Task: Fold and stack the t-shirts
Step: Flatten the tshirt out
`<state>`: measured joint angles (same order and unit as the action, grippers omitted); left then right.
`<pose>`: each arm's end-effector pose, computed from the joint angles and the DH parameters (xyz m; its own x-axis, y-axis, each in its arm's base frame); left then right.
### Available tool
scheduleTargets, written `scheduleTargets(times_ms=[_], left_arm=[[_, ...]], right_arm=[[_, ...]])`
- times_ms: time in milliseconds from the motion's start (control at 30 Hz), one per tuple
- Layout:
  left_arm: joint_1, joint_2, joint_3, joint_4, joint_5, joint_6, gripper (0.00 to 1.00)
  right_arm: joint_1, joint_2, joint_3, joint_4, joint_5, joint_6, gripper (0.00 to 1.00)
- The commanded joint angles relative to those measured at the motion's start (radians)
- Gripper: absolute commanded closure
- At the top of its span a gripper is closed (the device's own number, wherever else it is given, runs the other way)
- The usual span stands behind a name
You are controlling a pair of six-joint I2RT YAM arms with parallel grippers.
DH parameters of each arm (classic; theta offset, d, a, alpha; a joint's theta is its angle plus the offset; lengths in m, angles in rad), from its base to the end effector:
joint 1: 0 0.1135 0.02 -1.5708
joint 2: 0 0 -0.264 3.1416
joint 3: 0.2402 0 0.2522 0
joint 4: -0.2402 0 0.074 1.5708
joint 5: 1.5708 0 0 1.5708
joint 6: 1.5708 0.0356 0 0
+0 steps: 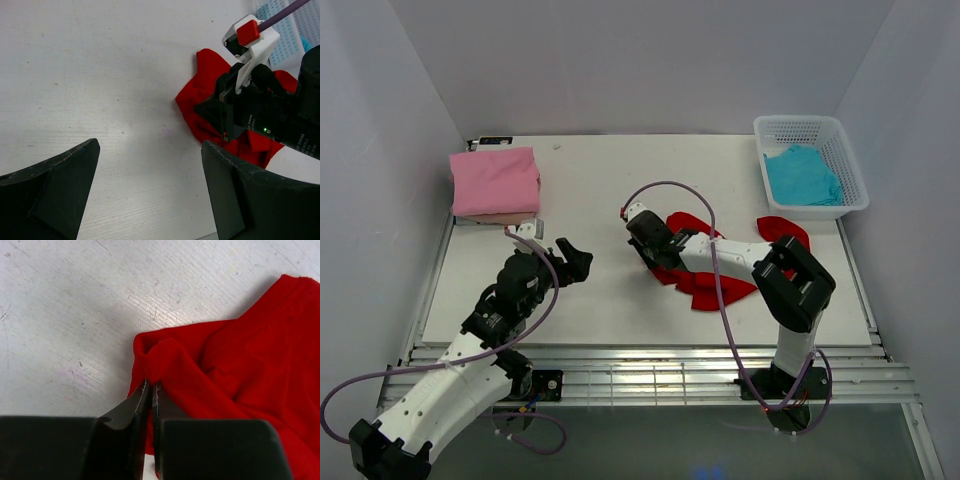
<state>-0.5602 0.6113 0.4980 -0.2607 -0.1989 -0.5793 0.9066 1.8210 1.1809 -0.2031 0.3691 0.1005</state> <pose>0.1353 -0.0766 0.2572 -0.4588 -0.3457 -0.8185 0.1361 0.8830 -0.4492 0.2499 0.2984 0.1910 -0.5169 -0.5084 -0.6888 -0.5373 0.8190 -0.2013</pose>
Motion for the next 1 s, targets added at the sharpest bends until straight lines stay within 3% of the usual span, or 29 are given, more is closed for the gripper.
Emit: scheduleTargets(times_ms=[0,167,333,433,533,733,967], left_arm=[[-0.004,-0.019,-0.003,0.011,0.007,0.012,0.07],[-0.004,-0.022,-0.004,0.005,0.0,0.009,0.07],[-0.004,-0.039,-0.009,-0.012,-0.033,-0.005,0.07],[-0.004,-0.041,-0.004,-0.031,-0.048,-0.017,0.07],[-0.004,-0.047,0.005,-0.051,-0.076,-0.03,0.07],[-0.004,-0.096,0.005,-0.058,-0.094,-0.037,0.07],[-0.004,-0.102,0.007,-0.066,-0.085,-0.042,0.07]], right_arm=[[0.024,-0.006,0.08,0.015,0.014,-0.005,0.92],[0.057,-0.061,0.236,-0.06,-0.047,-0.012,0.92],[0.109,-0.098,0.522,-0.145,-0.111,-0.018,0.92],[0.138,-0.104,0.693,-0.209,-0.092,-0.025,0.92],[0.143,-0.146,0.755,-0.24,-0.041,-0.027,0.92],[0.112,-0.342,0.596,-0.216,0.207,-0.071,0.92],[-0.213,-0.655,0.081,-0.216,0.292,0.071,0.92]])
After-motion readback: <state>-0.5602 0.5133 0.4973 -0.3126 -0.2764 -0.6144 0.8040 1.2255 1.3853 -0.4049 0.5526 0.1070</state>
